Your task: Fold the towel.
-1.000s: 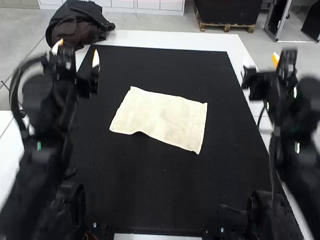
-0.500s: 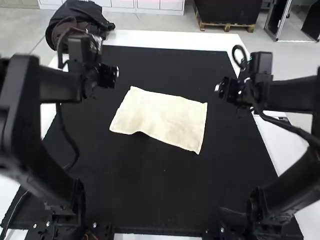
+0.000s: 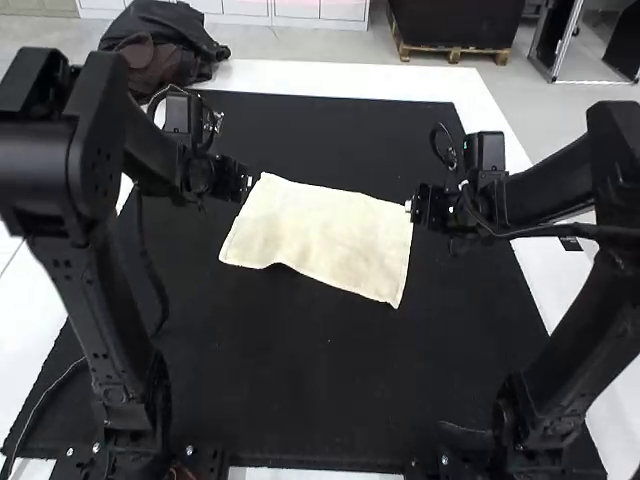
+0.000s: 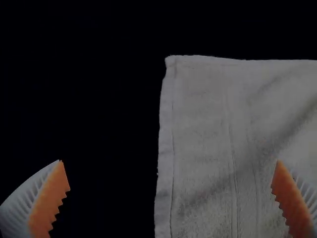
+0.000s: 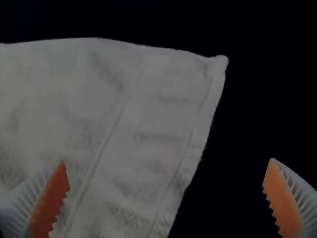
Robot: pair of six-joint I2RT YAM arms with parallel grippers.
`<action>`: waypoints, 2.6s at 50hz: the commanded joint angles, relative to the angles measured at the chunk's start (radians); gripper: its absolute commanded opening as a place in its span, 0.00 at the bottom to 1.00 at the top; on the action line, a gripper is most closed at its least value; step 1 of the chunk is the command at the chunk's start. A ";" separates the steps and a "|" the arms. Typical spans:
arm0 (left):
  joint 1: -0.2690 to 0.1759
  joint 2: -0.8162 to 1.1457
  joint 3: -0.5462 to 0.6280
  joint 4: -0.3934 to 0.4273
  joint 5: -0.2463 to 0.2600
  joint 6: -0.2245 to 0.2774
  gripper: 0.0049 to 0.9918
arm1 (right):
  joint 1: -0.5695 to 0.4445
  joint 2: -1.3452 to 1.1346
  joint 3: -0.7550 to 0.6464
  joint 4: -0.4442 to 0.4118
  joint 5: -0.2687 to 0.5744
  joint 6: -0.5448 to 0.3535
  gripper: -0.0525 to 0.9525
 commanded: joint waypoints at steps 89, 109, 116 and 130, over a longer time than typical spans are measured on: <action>-0.030 0.596 0.661 -0.270 0.062 0.105 0.97 | 0.067 0.472 0.331 -0.002 0.032 0.041 0.96; -0.027 0.634 0.687 -0.270 0.062 0.105 0.97 | 0.036 0.520 0.354 0.008 0.036 0.030 0.96; -0.027 0.645 0.698 -0.267 0.062 0.108 0.97 | 0.035 0.541 0.363 0.008 0.035 0.027 0.96; -0.027 0.665 0.721 -0.298 0.059 0.110 0.90 | 0.038 0.560 0.376 0.006 0.035 -0.004 0.90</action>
